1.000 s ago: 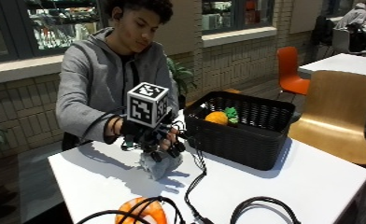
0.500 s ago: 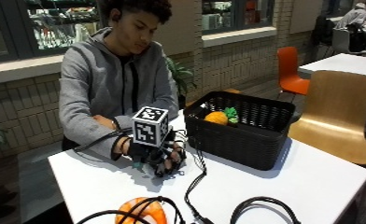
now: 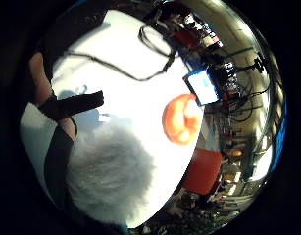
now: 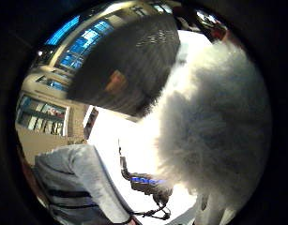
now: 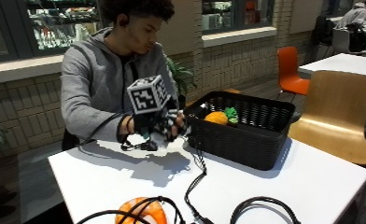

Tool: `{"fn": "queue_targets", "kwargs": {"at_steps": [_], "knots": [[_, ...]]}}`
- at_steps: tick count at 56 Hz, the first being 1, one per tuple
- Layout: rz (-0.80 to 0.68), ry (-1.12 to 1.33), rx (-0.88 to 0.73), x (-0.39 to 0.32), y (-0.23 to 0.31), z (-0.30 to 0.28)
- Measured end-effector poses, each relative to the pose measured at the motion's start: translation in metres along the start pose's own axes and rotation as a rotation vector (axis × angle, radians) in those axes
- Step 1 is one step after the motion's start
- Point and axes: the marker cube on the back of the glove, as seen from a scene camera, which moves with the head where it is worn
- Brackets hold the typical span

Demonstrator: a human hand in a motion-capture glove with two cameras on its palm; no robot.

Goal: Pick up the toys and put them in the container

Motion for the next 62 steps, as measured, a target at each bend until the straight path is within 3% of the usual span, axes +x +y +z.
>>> {"fn": "queue_targets", "kwargs": {"at_steps": [6, 12, 17, 25, 30, 35, 43, 51, 56, 62], "knots": [[-0.210, 0.089, 0.107, -0.022, -0.024, -0.041], [-0.265, 0.011, 0.154, -0.055, -0.057, -0.072], [-0.214, -0.046, 0.128, -0.086, -0.085, -0.084], [-0.214, 0.144, 0.085, -0.102, -0.129, -0.082], [-0.198, 0.074, 0.053, -0.128, -0.147, -0.075], [-0.148, 0.182, 0.043, -0.128, -0.165, -0.060], [-0.303, 0.063, -0.020, -0.136, -0.168, -0.048], [-0.235, 0.114, -0.100, -0.120, -0.168, -0.039], [-0.120, 0.098, -0.221, -0.108, -0.163, -0.040], [-0.130, 0.052, -0.257, -0.093, -0.146, -0.053]]}}
